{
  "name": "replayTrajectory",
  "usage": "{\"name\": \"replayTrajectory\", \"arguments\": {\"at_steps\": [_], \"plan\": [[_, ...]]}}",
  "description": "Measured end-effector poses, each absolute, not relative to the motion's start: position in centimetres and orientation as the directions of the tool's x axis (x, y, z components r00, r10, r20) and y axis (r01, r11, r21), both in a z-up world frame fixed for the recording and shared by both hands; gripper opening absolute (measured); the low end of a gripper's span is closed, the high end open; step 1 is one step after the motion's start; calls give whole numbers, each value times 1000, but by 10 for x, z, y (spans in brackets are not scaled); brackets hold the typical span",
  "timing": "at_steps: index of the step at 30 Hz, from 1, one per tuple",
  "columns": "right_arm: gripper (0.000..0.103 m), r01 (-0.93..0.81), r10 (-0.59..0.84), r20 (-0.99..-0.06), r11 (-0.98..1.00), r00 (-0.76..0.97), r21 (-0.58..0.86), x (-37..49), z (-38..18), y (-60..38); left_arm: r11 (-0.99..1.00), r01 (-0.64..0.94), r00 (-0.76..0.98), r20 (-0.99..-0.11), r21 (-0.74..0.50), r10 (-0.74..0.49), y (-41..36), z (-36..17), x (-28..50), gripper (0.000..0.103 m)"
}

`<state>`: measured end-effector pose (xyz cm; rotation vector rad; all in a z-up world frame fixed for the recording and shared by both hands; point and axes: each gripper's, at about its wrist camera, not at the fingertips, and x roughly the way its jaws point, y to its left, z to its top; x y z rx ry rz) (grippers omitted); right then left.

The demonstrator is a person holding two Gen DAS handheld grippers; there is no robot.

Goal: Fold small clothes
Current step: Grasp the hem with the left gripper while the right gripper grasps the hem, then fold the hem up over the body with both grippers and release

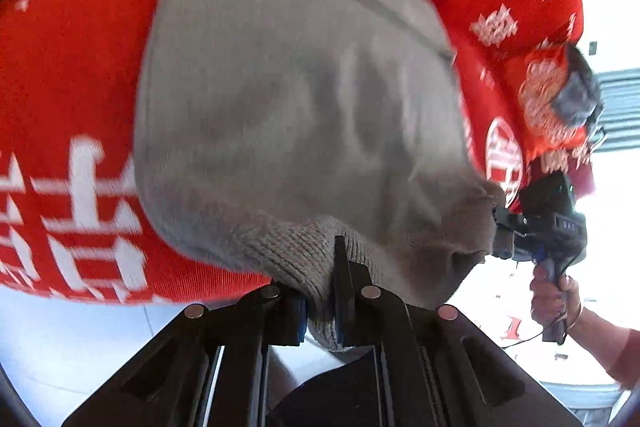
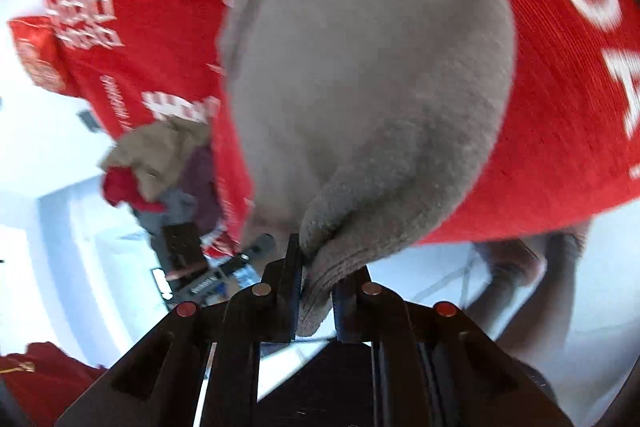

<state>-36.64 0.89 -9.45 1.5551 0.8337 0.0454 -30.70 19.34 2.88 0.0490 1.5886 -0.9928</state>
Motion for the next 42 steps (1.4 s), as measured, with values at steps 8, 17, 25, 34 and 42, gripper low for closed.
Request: {"name": "replayTrajectory", "arguments": {"at_steps": [8,17,25,34,42], "plan": [[14,298,439,-294,62,849,953,-322,-34,-47,633,548,-172,-815,-546,-554,152,72,-239,10],[14,240,458,-273,131,846,962,-234,0,-142,647,557,-48,-798,-521,-601,57,99,-139,10],[14,333,484,-342,109,806,937,-148,-59,-231,741,496,-16,-859,-452,-512,-12,28,-64,10],[22,536,503,-496,74,708,841,-106,-143,-264,821,474,-19,-935,-319,-353,-32,-18,-47,35],[61,440,510,-452,153,732,885,-118,-84,-254,850,474,112,-942,-229,-316,-12,38,-59,73]]}}
